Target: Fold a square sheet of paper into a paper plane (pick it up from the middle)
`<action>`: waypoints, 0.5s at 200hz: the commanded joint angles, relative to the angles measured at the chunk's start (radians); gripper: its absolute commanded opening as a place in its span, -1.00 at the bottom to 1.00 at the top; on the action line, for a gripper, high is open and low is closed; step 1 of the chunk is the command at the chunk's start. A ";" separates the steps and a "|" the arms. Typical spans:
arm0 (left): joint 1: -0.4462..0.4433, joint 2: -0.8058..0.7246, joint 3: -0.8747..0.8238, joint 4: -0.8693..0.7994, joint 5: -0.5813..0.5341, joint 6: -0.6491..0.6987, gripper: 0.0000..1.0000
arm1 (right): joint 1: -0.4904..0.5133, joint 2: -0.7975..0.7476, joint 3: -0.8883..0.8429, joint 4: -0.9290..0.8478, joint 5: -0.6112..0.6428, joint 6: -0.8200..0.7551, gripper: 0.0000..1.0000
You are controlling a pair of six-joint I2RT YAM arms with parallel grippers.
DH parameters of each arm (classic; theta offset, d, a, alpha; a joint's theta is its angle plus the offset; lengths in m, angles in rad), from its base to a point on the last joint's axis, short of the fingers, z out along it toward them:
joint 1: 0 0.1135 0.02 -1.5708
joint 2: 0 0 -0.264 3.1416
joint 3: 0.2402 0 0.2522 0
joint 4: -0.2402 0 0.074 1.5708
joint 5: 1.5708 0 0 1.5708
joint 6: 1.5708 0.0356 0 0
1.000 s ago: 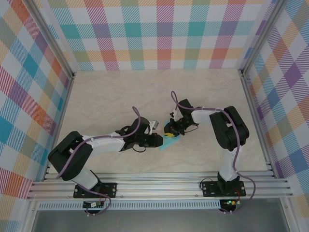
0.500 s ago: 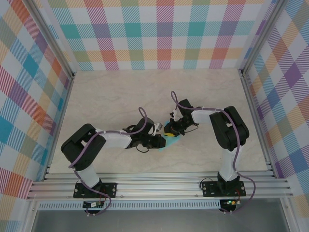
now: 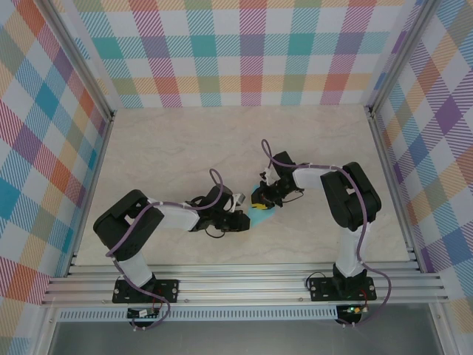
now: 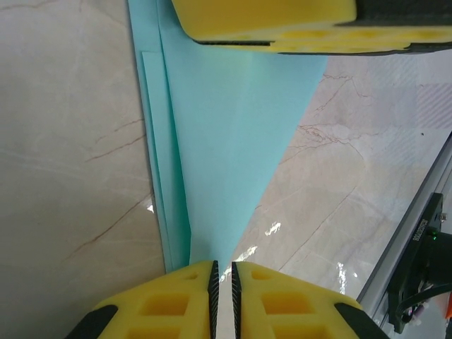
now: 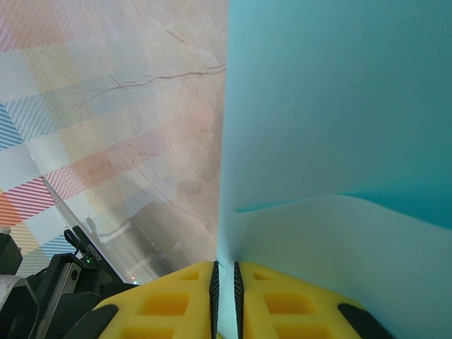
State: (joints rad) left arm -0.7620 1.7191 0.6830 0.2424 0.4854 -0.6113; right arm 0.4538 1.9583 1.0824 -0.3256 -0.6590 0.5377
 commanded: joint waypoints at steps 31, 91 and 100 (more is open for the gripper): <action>0.008 -0.052 -0.085 -0.195 -0.069 0.035 -0.70 | 0.002 0.050 -0.008 -0.049 0.103 -0.018 -0.66; 0.007 -0.176 -0.090 -0.159 -0.043 0.006 -0.70 | 0.002 0.044 -0.004 -0.050 0.103 -0.014 -0.65; 0.008 -0.196 -0.071 -0.155 -0.042 0.004 -0.70 | 0.002 0.043 -0.004 -0.050 0.101 -0.012 -0.65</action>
State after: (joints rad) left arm -0.7620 1.5856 0.5987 0.1326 0.4442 -0.6018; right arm 0.4545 1.9583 1.0847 -0.3294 -0.6571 0.5377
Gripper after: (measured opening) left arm 0.149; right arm 0.174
